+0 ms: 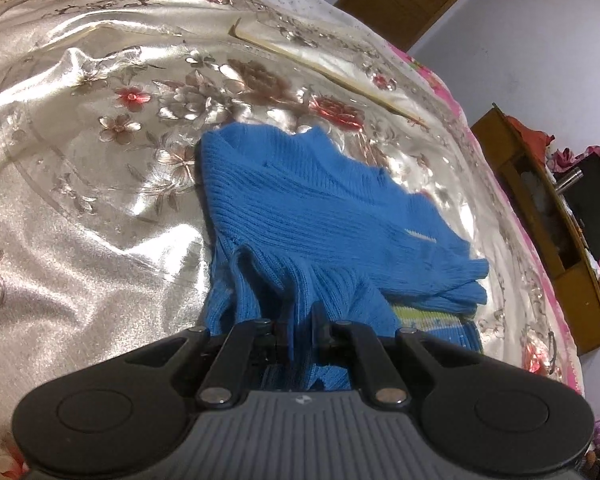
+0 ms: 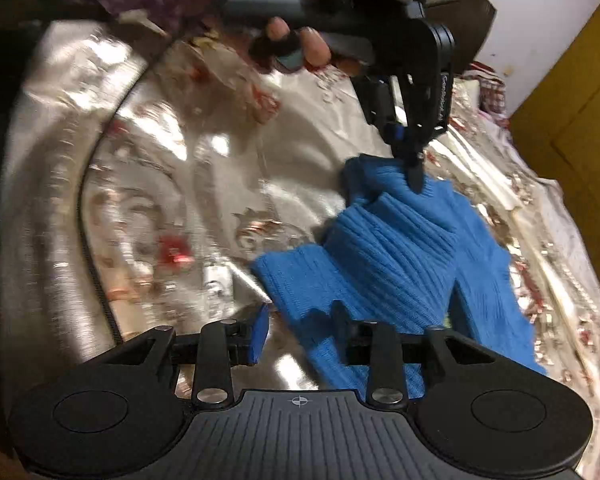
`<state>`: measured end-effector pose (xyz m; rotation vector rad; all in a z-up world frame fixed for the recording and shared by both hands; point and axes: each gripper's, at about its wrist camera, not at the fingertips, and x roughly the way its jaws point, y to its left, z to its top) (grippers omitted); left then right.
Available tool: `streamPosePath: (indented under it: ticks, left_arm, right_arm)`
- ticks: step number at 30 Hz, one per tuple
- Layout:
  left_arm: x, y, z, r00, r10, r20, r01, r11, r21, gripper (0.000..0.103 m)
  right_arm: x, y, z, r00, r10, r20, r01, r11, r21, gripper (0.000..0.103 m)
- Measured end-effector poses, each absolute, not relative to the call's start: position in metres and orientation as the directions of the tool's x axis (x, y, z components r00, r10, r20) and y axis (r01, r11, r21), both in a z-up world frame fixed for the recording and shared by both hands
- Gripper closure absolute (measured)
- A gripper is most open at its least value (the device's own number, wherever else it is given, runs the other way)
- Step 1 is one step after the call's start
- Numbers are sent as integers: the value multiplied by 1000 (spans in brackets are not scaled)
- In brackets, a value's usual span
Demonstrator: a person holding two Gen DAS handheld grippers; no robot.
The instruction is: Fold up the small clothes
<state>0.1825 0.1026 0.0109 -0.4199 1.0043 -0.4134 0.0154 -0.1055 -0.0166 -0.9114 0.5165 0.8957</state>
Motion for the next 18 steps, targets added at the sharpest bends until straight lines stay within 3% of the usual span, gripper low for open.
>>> streamPosePath:
  ticks: [1,2,3,4,11,15,18]
  left_arm:
    - [183,103,11,471,-520,-712,139,841,-522,89]
    - [184,103,12,469,-526,-710,141,838,-527,89]
    - [185,104,13,467,-532,-706,145,834,-532,89]
    - [186,104,15,469,-537,-702,149,831,-536,89]
    - [214,104,33,509,-562,-652,181,811,-557,89]
    - [255,99,39,545,-543,-639,181,821,-542,89]
    - [286,98,30,554,-529,-643,148,822,-549,89]
  right_arm:
    - [21,-104,-15,543,435,-718,-837,343,-426,78]
    - [29,-106,-10,538,443,-717,-833,408,-373,92]
    - [35,-113,-2,530,454,-716,-826,468,-314,100]
    - [41,-119,7,526,471,-708,-812,528,-251,102]
    - [103,-196,74,679,511,-527,-534,836,123,103]
    - [151,-247,88,795,399,-458,-342,917,205,103]
    - [193,-290,73,835,295,-465,-160,938,308,103]
